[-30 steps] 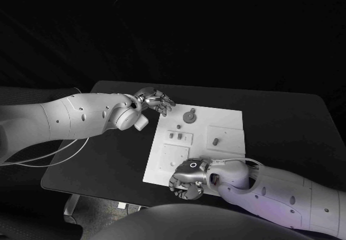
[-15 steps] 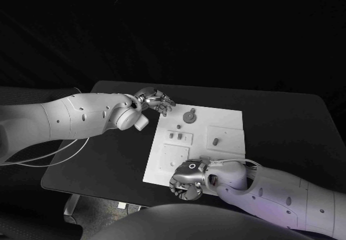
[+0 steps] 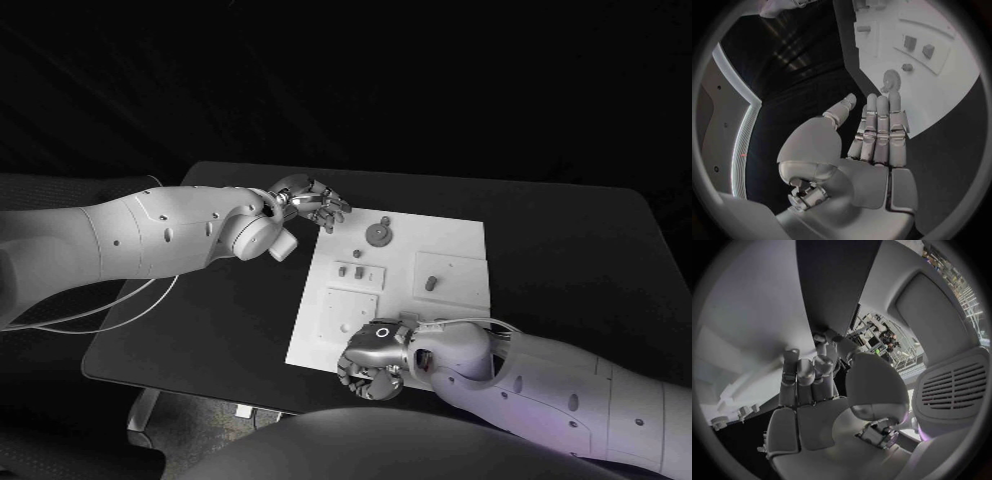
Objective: Assemble the parts on the task board
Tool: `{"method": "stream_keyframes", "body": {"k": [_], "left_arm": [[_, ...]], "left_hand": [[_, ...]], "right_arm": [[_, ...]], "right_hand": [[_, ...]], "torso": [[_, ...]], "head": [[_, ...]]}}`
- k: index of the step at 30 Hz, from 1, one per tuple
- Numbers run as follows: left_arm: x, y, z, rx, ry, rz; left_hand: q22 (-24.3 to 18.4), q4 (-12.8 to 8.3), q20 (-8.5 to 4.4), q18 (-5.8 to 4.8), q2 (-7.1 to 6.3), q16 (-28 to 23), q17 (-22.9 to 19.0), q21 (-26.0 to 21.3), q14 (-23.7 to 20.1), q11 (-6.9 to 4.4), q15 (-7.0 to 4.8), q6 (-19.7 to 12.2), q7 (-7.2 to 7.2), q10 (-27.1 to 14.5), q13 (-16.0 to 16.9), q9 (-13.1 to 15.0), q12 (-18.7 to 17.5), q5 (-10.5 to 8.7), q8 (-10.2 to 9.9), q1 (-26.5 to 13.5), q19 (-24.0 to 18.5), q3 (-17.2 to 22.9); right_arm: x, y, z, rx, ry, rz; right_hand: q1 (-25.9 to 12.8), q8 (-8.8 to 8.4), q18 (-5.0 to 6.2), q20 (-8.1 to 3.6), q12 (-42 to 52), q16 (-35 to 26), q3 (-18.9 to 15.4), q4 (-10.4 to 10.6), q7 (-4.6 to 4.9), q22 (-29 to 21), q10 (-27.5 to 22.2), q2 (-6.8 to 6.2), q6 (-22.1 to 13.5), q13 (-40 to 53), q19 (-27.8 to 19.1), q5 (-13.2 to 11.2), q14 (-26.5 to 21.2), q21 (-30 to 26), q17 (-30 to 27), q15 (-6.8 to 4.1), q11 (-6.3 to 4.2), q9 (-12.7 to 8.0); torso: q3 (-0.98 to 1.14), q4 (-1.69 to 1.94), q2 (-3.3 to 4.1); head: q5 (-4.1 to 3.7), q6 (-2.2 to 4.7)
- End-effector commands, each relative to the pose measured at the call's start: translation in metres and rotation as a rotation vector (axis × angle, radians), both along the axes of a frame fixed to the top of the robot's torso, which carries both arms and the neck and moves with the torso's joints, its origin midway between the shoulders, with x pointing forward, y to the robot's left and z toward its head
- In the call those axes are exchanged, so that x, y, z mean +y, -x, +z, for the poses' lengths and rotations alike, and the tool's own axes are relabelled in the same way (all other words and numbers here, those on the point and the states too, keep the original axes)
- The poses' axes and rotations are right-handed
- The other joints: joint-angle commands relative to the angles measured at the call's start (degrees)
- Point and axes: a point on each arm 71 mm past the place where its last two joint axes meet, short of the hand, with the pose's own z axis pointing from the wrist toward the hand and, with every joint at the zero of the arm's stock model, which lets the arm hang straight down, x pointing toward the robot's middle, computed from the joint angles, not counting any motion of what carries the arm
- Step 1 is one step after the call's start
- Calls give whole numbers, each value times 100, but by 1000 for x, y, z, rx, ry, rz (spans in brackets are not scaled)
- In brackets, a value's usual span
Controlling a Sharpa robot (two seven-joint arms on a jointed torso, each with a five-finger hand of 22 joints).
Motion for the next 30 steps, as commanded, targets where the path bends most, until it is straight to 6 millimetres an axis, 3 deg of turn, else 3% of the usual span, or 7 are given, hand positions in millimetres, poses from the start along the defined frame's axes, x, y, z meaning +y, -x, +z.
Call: {"method": "stream_keyframes", "body": {"k": [1,8,18,30], "left_arm": [[-3,0,1,-1,7,-17],[-3,0,1,-2,6,-16],[-2,0,1,-3,4,-15],[-2,0,1,-2,4,-15]], "left_hand": [[10,9,14,67,15,31,-9,-30,34,-5,-7,14,20,-38,-9,2,40,26,14,14,34,-7],[10,9,14,67,16,31,-9,-31,34,-5,-7,14,20,-39,-10,2,43,26,14,14,34,-7],[12,9,14,67,18,32,-10,-33,34,-5,-7,14,20,-41,-13,2,49,26,15,15,35,-7],[14,10,14,67,19,32,-11,-36,34,-4,-7,14,20,-45,-16,2,56,26,15,14,37,-8]], "right_arm": [[-5,0,-9,-15,54,-3],[-5,0,-9,-17,53,1],[-5,1,-8,-18,44,5],[-9,0,-5,-21,-7,-8]], "right_hand": [[-9,58,81,-8,40,22,-28,0,-16,72,9,83,96,-10,-20,8,5,-8,-8,-63,-45,13],[-25,158,81,-18,38,27,9,-1,-83,72,35,206,264,-19,-3,35,30,3,-18,-113,-111,57],[-105,301,81,-28,28,24,21,2,-188,73,39,272,508,-19,-1,37,45,12,-33,-185,-214,144],[-127,307,81,-32,25,25,26,2,-199,71,41,281,519,-18,9,59,51,15,-36,-199,-226,154]], "torso": [[0,1,0],[-1,0,-1],[-2,-1,0],[1,-1,0]], "head": [[-5,0],[-1,0],[-1,0],[-6,0]]}}
